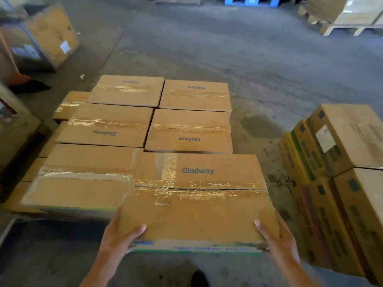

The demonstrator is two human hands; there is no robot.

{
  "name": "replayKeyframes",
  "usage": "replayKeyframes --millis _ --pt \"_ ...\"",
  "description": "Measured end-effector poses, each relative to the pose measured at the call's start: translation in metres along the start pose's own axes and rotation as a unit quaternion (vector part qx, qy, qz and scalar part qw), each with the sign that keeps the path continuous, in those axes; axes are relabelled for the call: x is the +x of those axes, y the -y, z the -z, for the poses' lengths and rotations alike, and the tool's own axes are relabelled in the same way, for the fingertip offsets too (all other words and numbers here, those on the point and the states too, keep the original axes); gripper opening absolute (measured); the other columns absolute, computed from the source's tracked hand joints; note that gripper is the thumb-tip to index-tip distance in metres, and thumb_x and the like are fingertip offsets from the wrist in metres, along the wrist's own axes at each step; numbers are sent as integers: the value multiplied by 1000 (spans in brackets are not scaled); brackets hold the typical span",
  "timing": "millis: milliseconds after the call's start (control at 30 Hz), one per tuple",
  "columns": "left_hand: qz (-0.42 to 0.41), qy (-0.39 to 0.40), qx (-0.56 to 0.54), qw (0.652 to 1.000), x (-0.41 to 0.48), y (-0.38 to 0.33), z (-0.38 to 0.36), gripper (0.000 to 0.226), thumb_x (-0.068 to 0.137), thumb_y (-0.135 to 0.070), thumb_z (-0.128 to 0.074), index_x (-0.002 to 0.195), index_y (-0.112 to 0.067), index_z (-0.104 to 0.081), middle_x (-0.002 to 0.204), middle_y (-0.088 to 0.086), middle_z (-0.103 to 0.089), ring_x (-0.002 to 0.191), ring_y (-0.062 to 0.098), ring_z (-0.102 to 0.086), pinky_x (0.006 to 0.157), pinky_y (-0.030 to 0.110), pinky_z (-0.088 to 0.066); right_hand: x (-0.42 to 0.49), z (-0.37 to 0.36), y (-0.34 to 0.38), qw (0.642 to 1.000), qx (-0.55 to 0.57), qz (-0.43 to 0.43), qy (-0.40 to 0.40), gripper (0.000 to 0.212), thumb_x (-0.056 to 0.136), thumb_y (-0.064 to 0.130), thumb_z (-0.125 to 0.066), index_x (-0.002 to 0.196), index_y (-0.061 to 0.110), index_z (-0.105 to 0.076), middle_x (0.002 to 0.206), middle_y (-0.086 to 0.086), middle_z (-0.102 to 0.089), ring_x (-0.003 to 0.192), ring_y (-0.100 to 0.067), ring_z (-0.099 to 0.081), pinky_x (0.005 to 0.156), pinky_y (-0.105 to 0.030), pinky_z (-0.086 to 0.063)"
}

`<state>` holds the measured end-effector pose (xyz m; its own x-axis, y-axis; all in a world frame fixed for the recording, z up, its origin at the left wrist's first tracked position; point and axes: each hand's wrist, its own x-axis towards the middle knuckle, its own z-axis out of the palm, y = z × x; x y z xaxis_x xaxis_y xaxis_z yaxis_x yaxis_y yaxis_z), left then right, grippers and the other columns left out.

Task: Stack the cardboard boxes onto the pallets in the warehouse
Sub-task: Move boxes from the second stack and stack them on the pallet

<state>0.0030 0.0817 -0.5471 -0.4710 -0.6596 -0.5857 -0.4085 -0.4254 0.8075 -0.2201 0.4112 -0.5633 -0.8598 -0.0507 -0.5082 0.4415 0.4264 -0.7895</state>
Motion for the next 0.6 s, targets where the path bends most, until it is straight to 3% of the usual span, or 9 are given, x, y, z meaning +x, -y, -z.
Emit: replayKeyframes --millis 167,300,467,533,600 --pt "27 -12 3 1000 63 24 -4 101 65 -18 -87 148 -44 -37 129 -4 -54 113 30 -60 99 62 -48 64 -38 -34 999 -49 -11 4 89 48 85 -78 129 66 -45 113 17 -66 101 -25 -71 85 -52 -60" --pt "15 -14 38 999 108 43 -4 70 78 -6 -81 114 -58 -49 113 -18 -61 100 12 -63 87 44 -52 98 -69 -48 996 -81 -20 11 93 49 88 -76 133 62 -45 122 10 -66 107 -27 -69 87 -54 -59" --pt "4 -17 48 999 158 69 -5 71 79 -6 -80 125 -48 -47 113 -22 -60 102 5 -61 75 27 -50 123 -102 -56 994 -106 -12 3 96 55 85 -73 141 55 -41 131 7 -62 114 -26 -65 88 -54 -59" --pt "9 -22 73 997 174 78 0 67 77 -15 -85 118 -54 -51 119 -17 -60 109 11 -62 80 28 -53 131 -111 -58 995 -101 -16 -1 99 53 85 -74 141 54 -42 132 8 -61 114 -25 -64 87 -53 -60" --pt "-2 -36 128 991 186 85 4 78 65 -40 -94 127 -57 -51 133 -7 -57 121 20 -59 96 41 -53 140 -118 -65 995 -99 -19 -9 99 51 87 -74 140 56 -42 133 9 -60 116 -25 -64 88 -53 -59"
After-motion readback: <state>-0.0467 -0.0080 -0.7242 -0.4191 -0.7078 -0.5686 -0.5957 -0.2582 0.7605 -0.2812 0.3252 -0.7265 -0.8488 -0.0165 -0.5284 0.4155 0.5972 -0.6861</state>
